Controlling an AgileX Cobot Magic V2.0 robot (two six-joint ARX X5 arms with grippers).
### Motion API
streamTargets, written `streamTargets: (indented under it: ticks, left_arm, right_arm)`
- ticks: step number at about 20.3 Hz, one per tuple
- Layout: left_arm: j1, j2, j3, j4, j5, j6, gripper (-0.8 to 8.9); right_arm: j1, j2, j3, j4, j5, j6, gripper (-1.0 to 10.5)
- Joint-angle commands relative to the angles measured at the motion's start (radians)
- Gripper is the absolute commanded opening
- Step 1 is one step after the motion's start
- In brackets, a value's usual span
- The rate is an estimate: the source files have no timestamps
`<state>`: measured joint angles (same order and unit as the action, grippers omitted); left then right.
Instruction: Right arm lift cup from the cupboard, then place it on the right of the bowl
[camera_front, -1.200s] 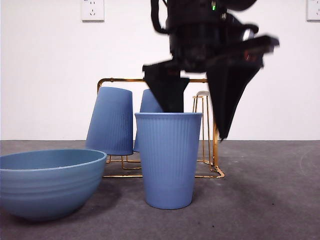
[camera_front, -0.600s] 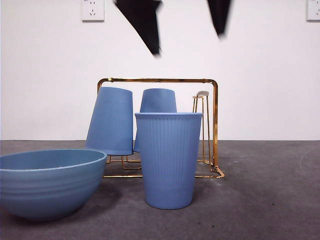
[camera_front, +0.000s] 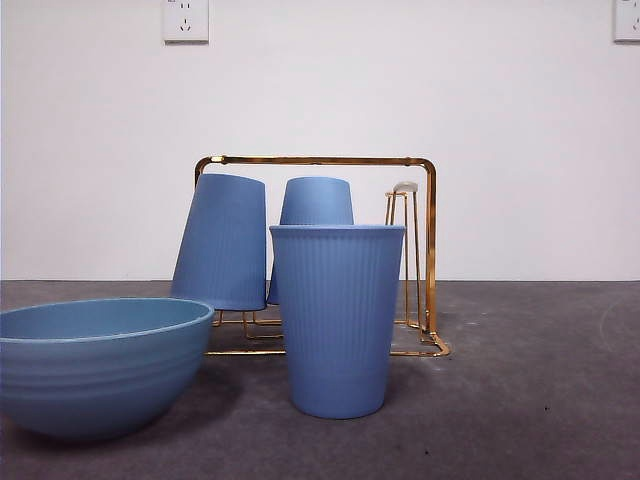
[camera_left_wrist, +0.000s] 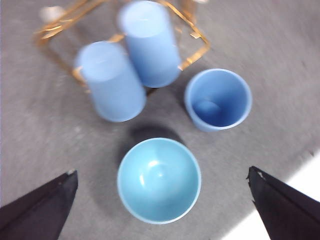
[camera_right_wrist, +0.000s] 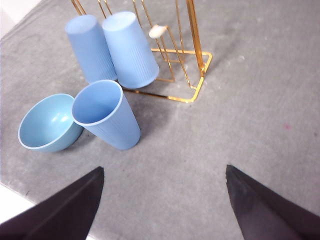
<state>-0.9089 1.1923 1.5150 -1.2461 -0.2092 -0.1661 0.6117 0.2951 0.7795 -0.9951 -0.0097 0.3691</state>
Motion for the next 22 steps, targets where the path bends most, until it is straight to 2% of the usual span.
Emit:
streamTargets:
  ticks: [1,7,10,13,18,20,22]
  left_arm:
    - [0.013,-0.149,-0.128,0.058,-0.021,-0.038,5.91]
    - [0.028,-0.507,-0.451,0.217,-0.045,-0.097,5.91]
    - [0.028,-0.646,-0.575,0.278,-0.045,-0.164,5.9]
    - [0.028,-0.732,-0.651,0.298,-0.045,-0.212,5.9]
    - [0.028,-0.769,-0.677,0.296,-0.046,-0.221,5.86]
    - [0.028,-0.769,-0.677,0.297,-0.046,-0.221,5.25]
    - [0.028,-0.769,-0.677,0.297,-0.046,-0.22,3.44]
  right_arm:
    - [0.008,0.002,0.012,0.027,-0.021,-0.024,3.8]
    - [0.008,0.002,0.011,0.075,-0.099,-0.079,3.8]
    - [0.008,0.002,0.011,0.108,-0.112,-0.08,3.8]
    - [0.008,0.002,0.012,0.134,-0.114,-0.082,3.8]
    - [0.008,0.002,0.011,0.142,-0.113,-0.082,3.8]
    - [0.008,0.002,0.011,0.142,-0.113,-0.082,3.8]
    - [0.008,0.002,0.012,0.14,-0.114,-0.082,3.4]
